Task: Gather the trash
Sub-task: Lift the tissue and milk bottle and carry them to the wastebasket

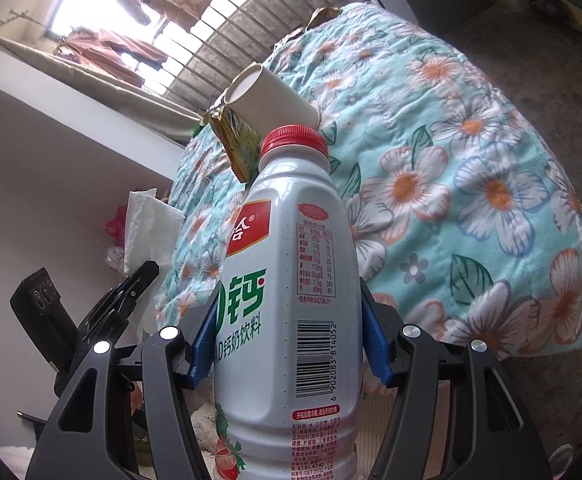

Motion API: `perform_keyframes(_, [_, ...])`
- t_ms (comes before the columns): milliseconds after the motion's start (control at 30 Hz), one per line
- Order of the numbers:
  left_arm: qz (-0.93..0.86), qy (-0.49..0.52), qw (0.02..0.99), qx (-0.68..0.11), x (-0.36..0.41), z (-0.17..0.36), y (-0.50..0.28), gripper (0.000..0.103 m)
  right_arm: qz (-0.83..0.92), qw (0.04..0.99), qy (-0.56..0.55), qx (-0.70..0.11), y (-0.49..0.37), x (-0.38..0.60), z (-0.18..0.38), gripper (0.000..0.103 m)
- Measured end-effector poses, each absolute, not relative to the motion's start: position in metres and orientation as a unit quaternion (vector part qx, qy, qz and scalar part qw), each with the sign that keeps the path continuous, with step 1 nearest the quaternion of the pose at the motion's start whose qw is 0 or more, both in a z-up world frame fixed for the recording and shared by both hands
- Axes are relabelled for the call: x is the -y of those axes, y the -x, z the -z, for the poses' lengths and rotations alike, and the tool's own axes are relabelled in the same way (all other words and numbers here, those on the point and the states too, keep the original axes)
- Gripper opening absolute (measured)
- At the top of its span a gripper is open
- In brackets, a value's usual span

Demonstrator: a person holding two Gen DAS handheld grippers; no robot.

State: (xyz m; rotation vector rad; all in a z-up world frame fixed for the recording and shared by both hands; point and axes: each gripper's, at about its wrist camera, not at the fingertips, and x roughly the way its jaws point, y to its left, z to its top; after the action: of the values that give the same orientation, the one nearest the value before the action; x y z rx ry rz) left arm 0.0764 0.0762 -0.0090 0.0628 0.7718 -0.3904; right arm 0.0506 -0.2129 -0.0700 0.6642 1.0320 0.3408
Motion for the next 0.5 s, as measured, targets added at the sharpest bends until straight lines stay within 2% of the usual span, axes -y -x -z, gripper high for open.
perform_keyframes(267, [0.232, -0.039, 0.901, -0.365, -0.042, -0.008, -0.076, 0.009, -0.149, 0.809, -0.354, -0.445, -0.030, 0.255, 0.067, 0.060])
perform_keyframes(500, [0.298, -0.068, 0.879, -0.365, 0.023, -0.021, -0.081, 0.009, -0.115, 0.814, -0.407, -0.398, -0.004, 0.312, 0.068, 0.060])
